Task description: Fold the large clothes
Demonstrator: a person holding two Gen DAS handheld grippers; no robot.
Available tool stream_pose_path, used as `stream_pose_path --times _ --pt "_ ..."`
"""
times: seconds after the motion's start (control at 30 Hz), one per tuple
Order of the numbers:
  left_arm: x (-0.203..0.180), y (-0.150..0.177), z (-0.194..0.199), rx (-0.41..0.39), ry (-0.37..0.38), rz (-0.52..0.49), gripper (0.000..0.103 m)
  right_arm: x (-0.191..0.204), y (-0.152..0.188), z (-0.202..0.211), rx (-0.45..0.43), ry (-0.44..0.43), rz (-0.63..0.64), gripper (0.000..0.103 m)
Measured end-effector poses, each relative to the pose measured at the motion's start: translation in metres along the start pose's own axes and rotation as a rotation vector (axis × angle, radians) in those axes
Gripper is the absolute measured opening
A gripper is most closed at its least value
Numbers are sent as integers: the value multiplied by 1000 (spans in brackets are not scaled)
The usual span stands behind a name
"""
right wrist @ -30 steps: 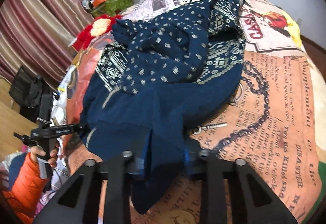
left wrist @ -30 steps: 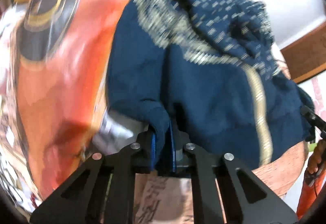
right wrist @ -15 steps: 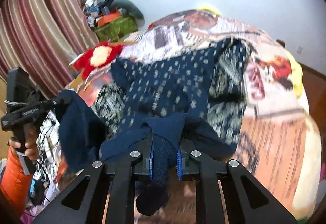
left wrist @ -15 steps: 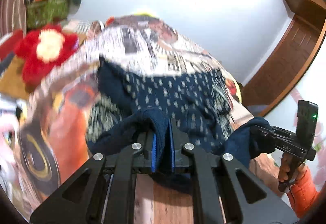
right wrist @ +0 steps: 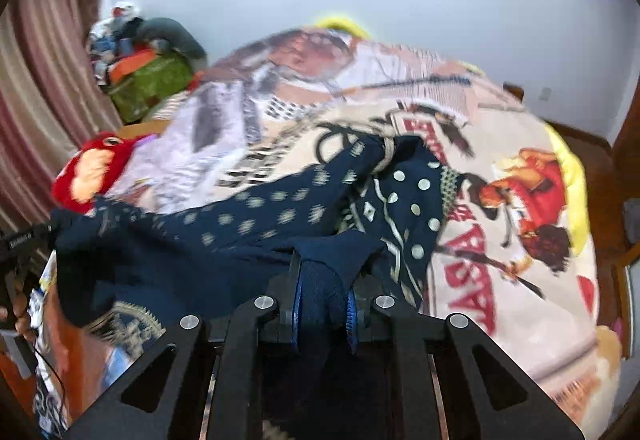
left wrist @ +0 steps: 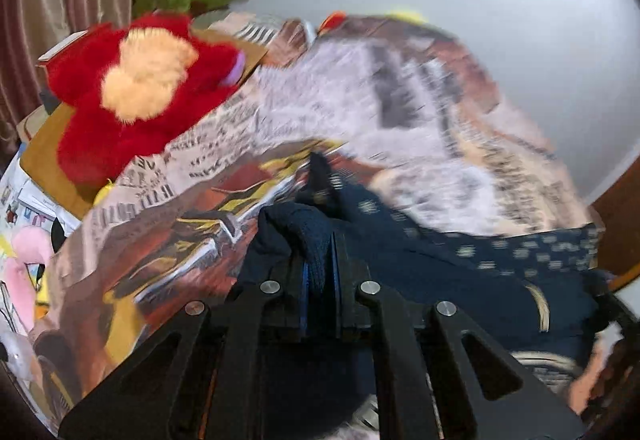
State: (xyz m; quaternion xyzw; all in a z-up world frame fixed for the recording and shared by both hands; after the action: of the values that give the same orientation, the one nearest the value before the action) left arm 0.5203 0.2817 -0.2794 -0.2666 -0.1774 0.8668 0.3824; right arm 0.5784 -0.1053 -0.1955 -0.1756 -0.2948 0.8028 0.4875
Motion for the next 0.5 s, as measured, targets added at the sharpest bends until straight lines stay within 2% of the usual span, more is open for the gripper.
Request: stream_pose_path --times 0.1,0.2,0.3,0.4,0.43,0.47,0.5 --pt "4 3 -18 -3 -49 -49 10 -7 -4 -22 0 -1 -1 14" --pt "4 0 -21 -18 -86 -99 14 -9 -6 -19 -11 7 40 14" --pt "-1 -2 -11 -23 -119 -159 14 -25 -14 -5 -27 66 61 15" --pt "-6 -6 13 -47 -135 -227 19 -66 -17 19 0 322 66 15" --pt "-9 -9 24 -71 -145 -246 28 -74 -17 27 -1 340 69 15" --pt "-11 -12 35 -95 -148 -262 45 -78 -16 34 -6 327 66 15" --pt "-15 -14 47 -123 -141 -279 55 -79 -14 40 -9 301 60 15"
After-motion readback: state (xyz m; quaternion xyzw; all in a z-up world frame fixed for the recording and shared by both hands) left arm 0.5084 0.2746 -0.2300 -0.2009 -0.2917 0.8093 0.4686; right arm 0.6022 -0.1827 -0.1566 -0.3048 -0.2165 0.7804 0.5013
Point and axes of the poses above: each gripper's, at about its wrist camera, not at the fingertips, and z roughly against the way its jaws point, x to its left, y to its underside, the point moved 8 cm from there along -z, roughly the way its jaws point, and after that the axes turned 14 degrees about z, right-handed, at the moved point
